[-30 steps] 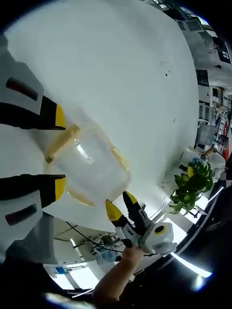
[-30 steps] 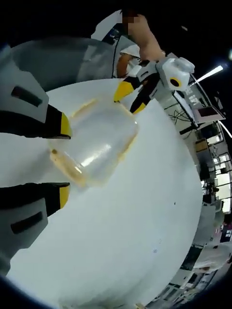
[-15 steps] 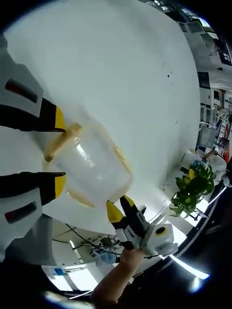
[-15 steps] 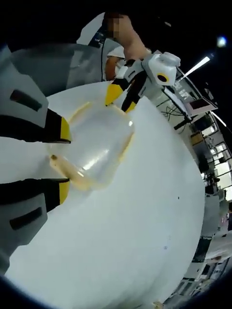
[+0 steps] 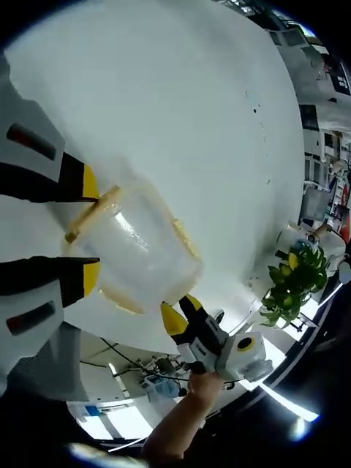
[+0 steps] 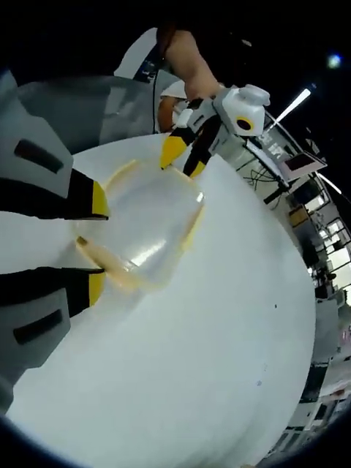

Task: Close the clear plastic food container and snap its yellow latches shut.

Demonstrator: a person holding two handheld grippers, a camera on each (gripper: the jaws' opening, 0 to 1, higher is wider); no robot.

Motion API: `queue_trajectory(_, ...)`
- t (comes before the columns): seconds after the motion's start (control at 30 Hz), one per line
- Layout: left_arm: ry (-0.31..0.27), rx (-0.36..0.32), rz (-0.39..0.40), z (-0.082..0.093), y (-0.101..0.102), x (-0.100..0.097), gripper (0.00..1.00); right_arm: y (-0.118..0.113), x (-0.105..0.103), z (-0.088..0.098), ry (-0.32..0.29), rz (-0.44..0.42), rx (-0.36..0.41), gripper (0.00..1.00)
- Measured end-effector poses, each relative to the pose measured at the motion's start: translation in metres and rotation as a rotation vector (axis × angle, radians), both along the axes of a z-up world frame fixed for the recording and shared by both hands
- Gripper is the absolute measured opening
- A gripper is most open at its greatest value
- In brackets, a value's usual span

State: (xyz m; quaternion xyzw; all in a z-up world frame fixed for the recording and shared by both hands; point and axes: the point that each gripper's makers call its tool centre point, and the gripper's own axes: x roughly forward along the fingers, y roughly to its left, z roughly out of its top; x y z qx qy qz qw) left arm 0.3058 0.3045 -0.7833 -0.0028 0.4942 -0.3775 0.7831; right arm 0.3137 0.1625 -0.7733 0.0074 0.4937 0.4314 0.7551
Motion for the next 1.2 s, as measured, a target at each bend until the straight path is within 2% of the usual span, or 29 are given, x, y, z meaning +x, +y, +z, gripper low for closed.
queue_trajectory(0.17, 0.003, -0.01, 0.017, 0.001, 0.0, 0.002, 0.21, -0.001, -0.005, -0.002, 0.011, -0.021, 0.002, 0.21)
queue_trajectory(0.57, -0.002, -0.025, 0.021, 0.001, 0.001, 0.007, 0.22, -0.003, -0.03, -0.008, 0.092, -0.065, -0.02, 0.21)
queue_trajectory(0.73, -0.003, -0.033, 0.026, 0.001, 0.001, 0.006, 0.22, -0.004, -0.028, -0.009, 0.111, -0.091, 0.01, 0.23)
queue_trajectory(0.87, 0.003, -0.036, 0.039, 0.0, 0.001, 0.007, 0.23, -0.002, -0.029, -0.008, 0.112, -0.092, -0.001, 0.24)
queue_trajectory(0.9, 0.001, -0.037, 0.044, 0.0, 0.001, 0.007, 0.24, -0.003, -0.029, -0.007, 0.077, -0.067, -0.02, 0.24)
queue_trajectory(1.0, -0.056, -0.029, 0.024, 0.002, 0.001, 0.008, 0.25, -0.003, -0.027, -0.006, 0.034, -0.039, -0.058, 0.26)
queue_trajectory(1.1, -0.08, -0.015, 0.014, 0.004, 0.0, 0.008, 0.25, -0.002, -0.026, -0.005, -0.014, -0.01, -0.093, 0.27)
queue_trajectory(1.2, -0.149, 0.018, -0.03, 0.006, 0.001, 0.011, 0.27, -0.004, -0.021, -0.006, -0.053, 0.005, -0.116, 0.31)
